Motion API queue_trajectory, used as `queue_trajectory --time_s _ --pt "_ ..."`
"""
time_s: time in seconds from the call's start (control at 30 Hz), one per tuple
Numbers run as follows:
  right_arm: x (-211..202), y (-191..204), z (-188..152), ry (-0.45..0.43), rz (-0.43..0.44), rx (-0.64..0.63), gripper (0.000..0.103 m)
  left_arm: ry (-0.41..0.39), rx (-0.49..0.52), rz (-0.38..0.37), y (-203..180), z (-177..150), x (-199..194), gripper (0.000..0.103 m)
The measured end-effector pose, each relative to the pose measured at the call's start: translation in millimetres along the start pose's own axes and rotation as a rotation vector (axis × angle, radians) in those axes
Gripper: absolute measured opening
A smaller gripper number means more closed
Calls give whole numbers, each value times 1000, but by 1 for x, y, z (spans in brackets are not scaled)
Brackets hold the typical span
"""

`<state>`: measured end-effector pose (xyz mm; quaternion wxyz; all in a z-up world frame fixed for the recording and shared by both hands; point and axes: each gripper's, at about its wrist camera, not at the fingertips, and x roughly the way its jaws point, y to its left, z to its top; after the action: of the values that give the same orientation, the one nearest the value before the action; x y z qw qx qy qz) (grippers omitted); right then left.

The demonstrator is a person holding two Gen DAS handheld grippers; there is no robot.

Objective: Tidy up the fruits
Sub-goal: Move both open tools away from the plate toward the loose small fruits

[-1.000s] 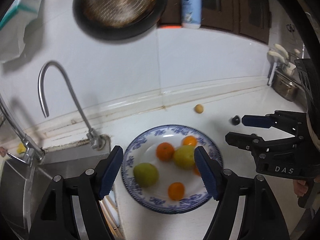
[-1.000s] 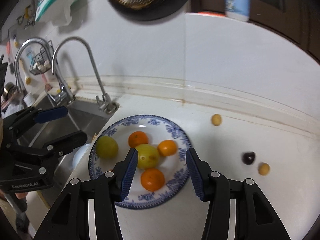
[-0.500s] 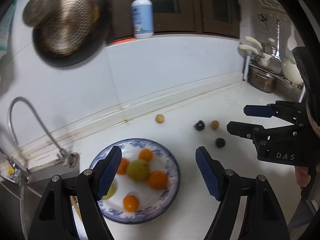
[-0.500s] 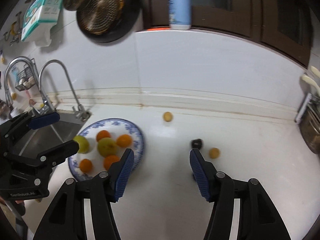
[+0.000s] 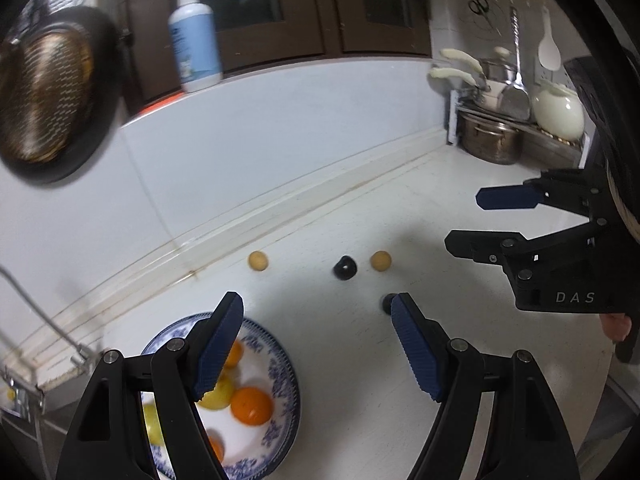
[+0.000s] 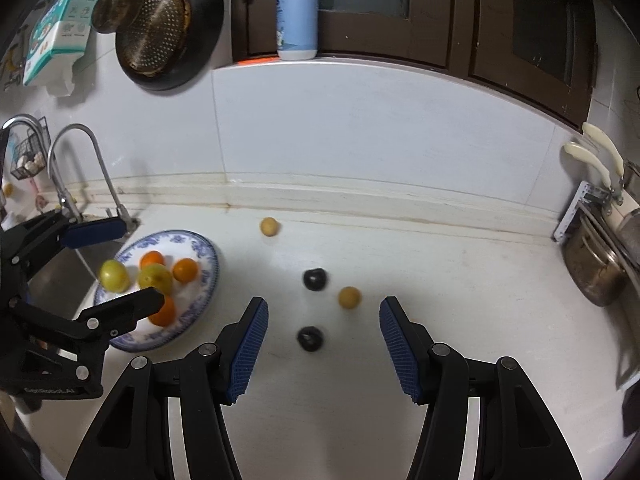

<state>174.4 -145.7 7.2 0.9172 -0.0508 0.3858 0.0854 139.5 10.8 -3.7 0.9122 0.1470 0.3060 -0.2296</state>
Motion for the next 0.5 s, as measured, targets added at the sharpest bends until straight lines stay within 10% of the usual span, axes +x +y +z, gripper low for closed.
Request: queue_trajectory --time_s 0.5 --pt "59 -33 4 119 64 -51 59 85 54 -98 -8 24 77 76"
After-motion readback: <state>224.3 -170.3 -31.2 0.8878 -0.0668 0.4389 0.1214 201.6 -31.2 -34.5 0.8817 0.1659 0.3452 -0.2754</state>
